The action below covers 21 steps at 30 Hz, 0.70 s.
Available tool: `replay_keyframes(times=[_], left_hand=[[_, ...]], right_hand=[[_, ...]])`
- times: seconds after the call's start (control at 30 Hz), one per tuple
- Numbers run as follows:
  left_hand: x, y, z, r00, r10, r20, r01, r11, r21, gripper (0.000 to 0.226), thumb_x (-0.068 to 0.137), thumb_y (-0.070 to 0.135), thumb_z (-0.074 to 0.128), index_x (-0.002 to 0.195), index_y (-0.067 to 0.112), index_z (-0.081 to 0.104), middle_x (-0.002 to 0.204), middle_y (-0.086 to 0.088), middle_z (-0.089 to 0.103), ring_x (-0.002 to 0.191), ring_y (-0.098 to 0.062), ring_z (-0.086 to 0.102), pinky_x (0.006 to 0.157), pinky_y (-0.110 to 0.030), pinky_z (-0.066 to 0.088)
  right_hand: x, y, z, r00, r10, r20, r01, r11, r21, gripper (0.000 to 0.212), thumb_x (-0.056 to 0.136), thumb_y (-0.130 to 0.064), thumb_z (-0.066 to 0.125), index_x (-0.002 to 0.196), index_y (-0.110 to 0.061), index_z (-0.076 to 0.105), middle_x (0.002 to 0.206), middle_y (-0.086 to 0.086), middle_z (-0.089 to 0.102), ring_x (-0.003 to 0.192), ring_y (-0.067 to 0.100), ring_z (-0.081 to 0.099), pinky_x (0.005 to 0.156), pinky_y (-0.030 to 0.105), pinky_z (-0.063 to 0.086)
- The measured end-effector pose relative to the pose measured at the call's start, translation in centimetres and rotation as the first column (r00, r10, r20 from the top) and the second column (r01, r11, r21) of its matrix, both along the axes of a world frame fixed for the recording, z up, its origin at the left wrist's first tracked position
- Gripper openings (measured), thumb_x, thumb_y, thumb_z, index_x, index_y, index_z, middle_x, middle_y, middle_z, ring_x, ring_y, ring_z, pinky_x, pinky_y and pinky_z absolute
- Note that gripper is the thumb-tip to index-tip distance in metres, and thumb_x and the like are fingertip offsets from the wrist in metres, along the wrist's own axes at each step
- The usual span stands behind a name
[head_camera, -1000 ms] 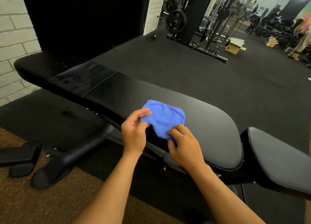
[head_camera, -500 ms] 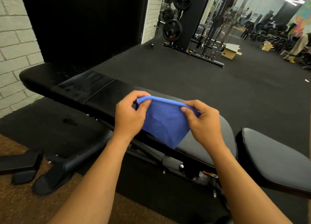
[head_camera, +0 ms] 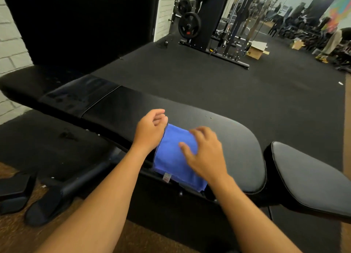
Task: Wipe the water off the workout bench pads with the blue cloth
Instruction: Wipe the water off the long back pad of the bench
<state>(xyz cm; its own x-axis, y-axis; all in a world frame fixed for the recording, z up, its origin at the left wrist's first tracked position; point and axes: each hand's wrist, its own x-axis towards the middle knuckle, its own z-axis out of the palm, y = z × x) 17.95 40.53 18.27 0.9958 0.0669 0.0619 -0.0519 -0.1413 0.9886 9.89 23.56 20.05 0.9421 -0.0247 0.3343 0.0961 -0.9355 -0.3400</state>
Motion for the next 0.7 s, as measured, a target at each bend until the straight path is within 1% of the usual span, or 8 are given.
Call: replay_keyframes(times=[0.03,0.1,0.13,0.2,0.3,0.5,0.57,0.7], left_hand=[[0.1,0.0,-0.3,1.0,0.022,-0.004,-0.022,1.0,-0.017,0.025,0.098,0.023,0.062,0.123,0.022,0.067,0.106,0.017,0.068,0.099,0.007,0.064,0.086,-0.012,0.05],[0.3,0.0,-1.1,0.998,0.055,-0.003,-0.055,0.997,-0.047,0.026,0.099,0.025,0.06,0.124,0.021,0.067,0.105,0.019,0.067,0.1,0.008,0.063,0.083,-0.008,0.047],[0.4,0.1,-1.4,0.998,0.066,-0.001,-0.066,0.996,-0.057,0.025,0.1,0.026,0.059,0.124,0.022,0.066,0.106,0.019,0.068,0.101,0.008,0.063,0.086,-0.01,0.047],[0.6,0.1,-1.9,0.996,0.084,0.01,-0.083,0.993,-0.087,0.023,0.1,0.026,0.059,0.122,0.024,0.067,0.109,0.016,0.069,0.104,0.004,0.065,0.091,-0.017,0.049],[1.1,-0.2,-2.1,0.994,0.105,0.025,-0.1,0.983,-0.153,0.023,0.101,0.025,0.059,0.121,0.022,0.068,0.113,0.009,0.072,0.108,-0.003,0.067,0.095,-0.024,0.051],[1.7,-0.7,-2.4,0.992,0.12,0.044,-0.106,0.963,-0.246,0.024,0.097,0.026,0.059,0.119,0.023,0.068,0.118,0.004,0.071,0.111,-0.007,0.068,0.099,-0.032,0.053],[1.7,-0.8,-2.5,0.99,0.13,0.05,-0.114,0.961,-0.252,0.023,0.1,0.022,0.059,0.121,0.02,0.067,0.12,0.002,0.07,0.111,-0.004,0.067,0.099,-0.028,0.053],[1.9,-1.2,-2.3,0.988,0.139,0.066,-0.118,0.96,-0.254,0.024,0.101,0.017,0.058,0.124,0.015,0.066,0.122,0.003,0.068,0.108,0.007,0.064,0.09,-0.01,0.047]], right_hand=[[-0.5,1.3,-1.0,0.996,0.037,-0.075,-0.042,0.997,-0.066,0.068,0.085,-0.067,0.045,0.134,-0.021,0.056,0.146,0.009,0.047,0.135,0.033,0.043,0.106,0.055,0.039],[-0.9,3.4,-2.7,0.951,0.0,-0.311,-0.057,0.983,-0.173,0.09,0.081,-0.082,0.024,0.153,-0.028,0.031,0.166,0.006,0.016,0.153,0.032,0.01,0.117,0.064,0.012],[-0.8,3.9,-3.5,0.927,-0.033,-0.374,-0.054,0.974,-0.221,0.096,0.08,-0.086,0.017,0.158,-0.029,0.018,0.169,0.004,0.004,0.154,0.032,-0.002,0.117,0.067,0.001],[-0.3,4.5,-4.4,0.916,-0.084,-0.393,-0.032,0.96,-0.279,0.097,0.083,-0.086,0.012,0.16,-0.028,0.005,0.169,0.003,-0.007,0.154,0.033,-0.011,0.113,0.072,-0.007],[1.0,4.6,-4.4,0.904,-0.135,-0.407,0.013,0.957,-0.29,0.094,0.086,-0.085,0.011,0.16,-0.028,0.0,0.168,0.003,-0.012,0.153,0.033,-0.016,0.11,0.075,-0.009],[5.5,2.1,-4.1,0.865,-0.18,-0.469,0.09,0.974,-0.208,0.091,0.086,-0.085,0.016,0.16,-0.034,-0.001,0.168,-0.004,-0.015,0.153,0.026,-0.021,0.11,0.074,-0.013],[7.3,0.9,-3.9,0.86,-0.192,-0.472,0.111,0.975,-0.195,0.091,0.085,-0.086,0.018,0.16,-0.036,0.001,0.168,-0.006,-0.014,0.153,0.024,-0.019,0.111,0.073,-0.014],[11.2,-1.2,-3.8,0.863,-0.242,-0.444,0.162,0.964,-0.21,0.092,0.083,-0.088,0.02,0.159,-0.039,0.007,0.169,-0.007,-0.008,0.154,0.024,-0.013,0.111,0.073,-0.012]])
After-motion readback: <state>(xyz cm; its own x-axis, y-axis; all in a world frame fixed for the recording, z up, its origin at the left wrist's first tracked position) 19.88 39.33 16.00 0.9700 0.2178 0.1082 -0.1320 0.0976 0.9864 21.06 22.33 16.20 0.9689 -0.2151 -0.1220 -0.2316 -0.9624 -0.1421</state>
